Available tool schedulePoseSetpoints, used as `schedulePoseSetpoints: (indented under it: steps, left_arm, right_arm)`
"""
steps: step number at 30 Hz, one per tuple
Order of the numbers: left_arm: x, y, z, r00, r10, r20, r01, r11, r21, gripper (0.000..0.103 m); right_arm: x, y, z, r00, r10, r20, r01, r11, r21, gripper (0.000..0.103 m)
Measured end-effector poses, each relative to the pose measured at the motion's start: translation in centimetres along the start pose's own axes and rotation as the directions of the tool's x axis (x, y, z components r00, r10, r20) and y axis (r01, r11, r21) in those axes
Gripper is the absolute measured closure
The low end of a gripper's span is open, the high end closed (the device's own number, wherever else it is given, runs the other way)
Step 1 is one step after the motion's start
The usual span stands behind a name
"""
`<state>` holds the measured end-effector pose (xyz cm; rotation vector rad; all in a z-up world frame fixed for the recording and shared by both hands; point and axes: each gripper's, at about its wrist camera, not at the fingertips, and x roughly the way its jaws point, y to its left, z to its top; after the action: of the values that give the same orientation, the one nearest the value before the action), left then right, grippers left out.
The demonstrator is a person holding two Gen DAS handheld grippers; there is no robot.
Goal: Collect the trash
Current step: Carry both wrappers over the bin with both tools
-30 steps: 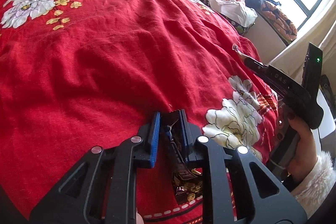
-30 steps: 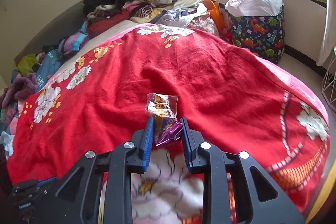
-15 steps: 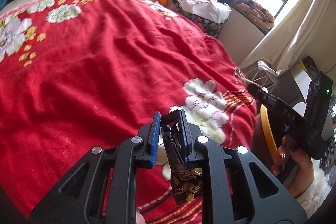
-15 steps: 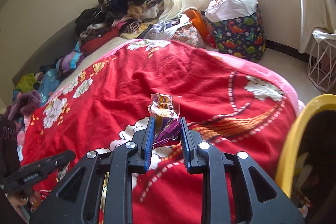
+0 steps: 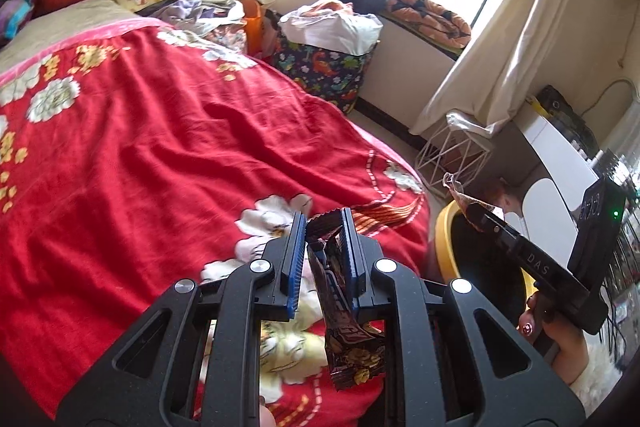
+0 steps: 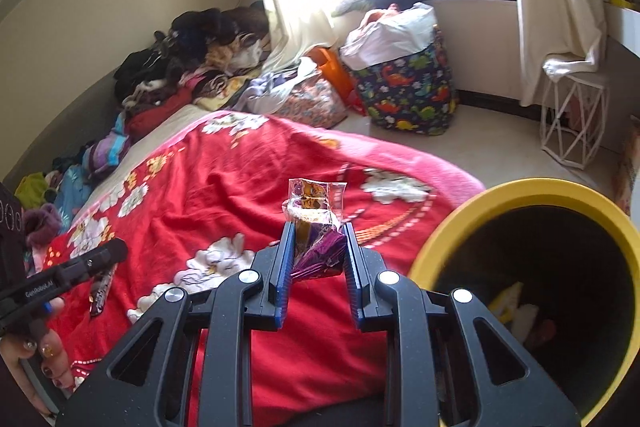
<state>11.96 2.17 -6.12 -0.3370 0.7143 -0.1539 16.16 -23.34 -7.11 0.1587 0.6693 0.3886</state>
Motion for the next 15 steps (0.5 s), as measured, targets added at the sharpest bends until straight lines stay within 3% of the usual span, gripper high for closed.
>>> schedulePoseSetpoints:
  steps: [15]
  left_arm:
    - [1.9,-6.5,0.4,0.996,-0.093,-0.011,0.093,0.991,0.095,0.091]
  right_arm:
    - [-4.2,-5.5,-1.0,0.995,-0.094,0.030,0.092,0.993,0.076,0.081]
